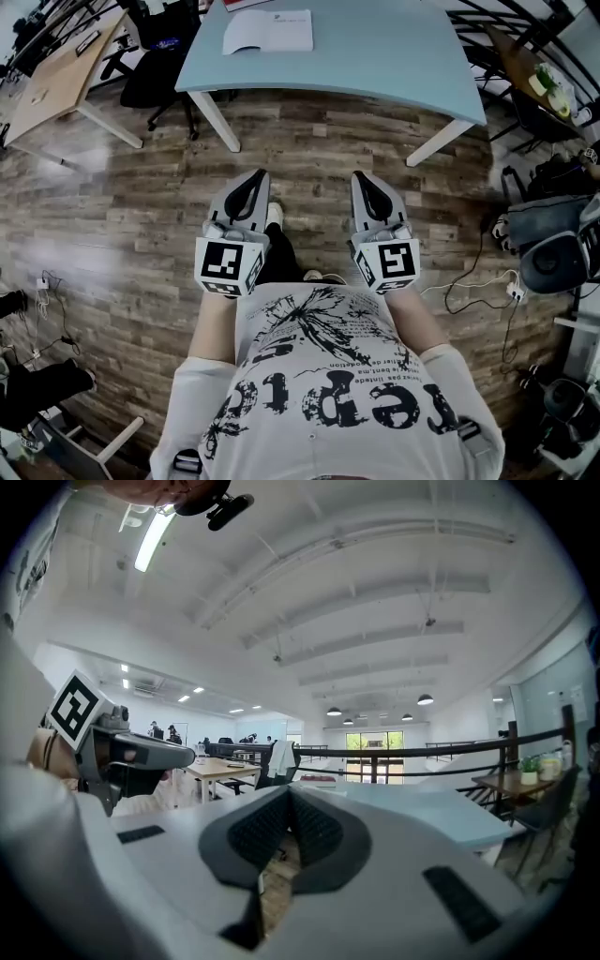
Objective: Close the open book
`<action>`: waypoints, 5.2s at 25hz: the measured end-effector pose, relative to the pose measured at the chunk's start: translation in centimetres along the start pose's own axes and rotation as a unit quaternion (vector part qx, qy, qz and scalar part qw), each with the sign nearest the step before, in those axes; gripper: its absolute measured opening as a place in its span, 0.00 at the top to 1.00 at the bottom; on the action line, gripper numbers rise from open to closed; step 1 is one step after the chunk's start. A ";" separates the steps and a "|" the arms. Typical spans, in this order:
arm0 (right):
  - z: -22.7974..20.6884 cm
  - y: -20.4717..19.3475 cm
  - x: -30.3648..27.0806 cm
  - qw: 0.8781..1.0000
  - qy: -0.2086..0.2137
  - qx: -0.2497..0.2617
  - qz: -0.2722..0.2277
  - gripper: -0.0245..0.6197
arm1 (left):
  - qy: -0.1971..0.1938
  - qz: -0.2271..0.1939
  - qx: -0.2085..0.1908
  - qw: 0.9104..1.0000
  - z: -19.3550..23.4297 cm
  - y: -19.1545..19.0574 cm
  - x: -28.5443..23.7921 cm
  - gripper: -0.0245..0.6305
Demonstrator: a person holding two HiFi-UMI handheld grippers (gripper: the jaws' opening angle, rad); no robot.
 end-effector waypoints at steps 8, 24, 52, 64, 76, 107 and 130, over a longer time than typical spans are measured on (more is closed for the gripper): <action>-4.7 -1.1 -9.7 1.000 -0.017 0.000 0.011 0.95 | 0.006 0.006 0.020 1.000 6.2 -1.0 -10.2 0.93; -15.4 2.5 -39.4 0.998 -0.048 0.003 0.031 0.95 | -0.022 0.006 0.035 0.999 25.4 3.5 -36.5 0.93; -27.4 -4.9 -57.4 0.984 0.133 -0.014 0.118 0.95 | 0.108 0.164 0.263 0.945 29.3 -11.4 -52.8 0.93; -28.5 -7.9 -59.1 0.970 0.173 0.004 0.169 0.95 | 0.161 0.110 0.606 0.771 31.0 -19.9 -54.4 0.75; -29.0 -8.6 -58.4 0.970 0.151 0.010 0.189 0.95 | 0.173 0.019 0.724 0.668 35.1 -22.1 -56.2 0.67; -29.3 -6.1 -53.0 0.990 0.008 -0.024 0.140 0.95 | 0.017 0.164 0.366 0.916 29.2 -13.9 -58.7 0.93; -33.5 -5.6 -48.7 0.989 -0.071 -0.029 0.124 0.95 | -0.085 0.338 -0.019 0.937 19.2 -19.5 -63.8 0.93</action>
Point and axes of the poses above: the fingertips, and each gripper's own axes: x backward along the fingers, z to its left, y out of its top, the point moved 2 cm from there along x, backward along the fingers, and after that the axes turned 9 degrees about y, right-handed, at the moved point
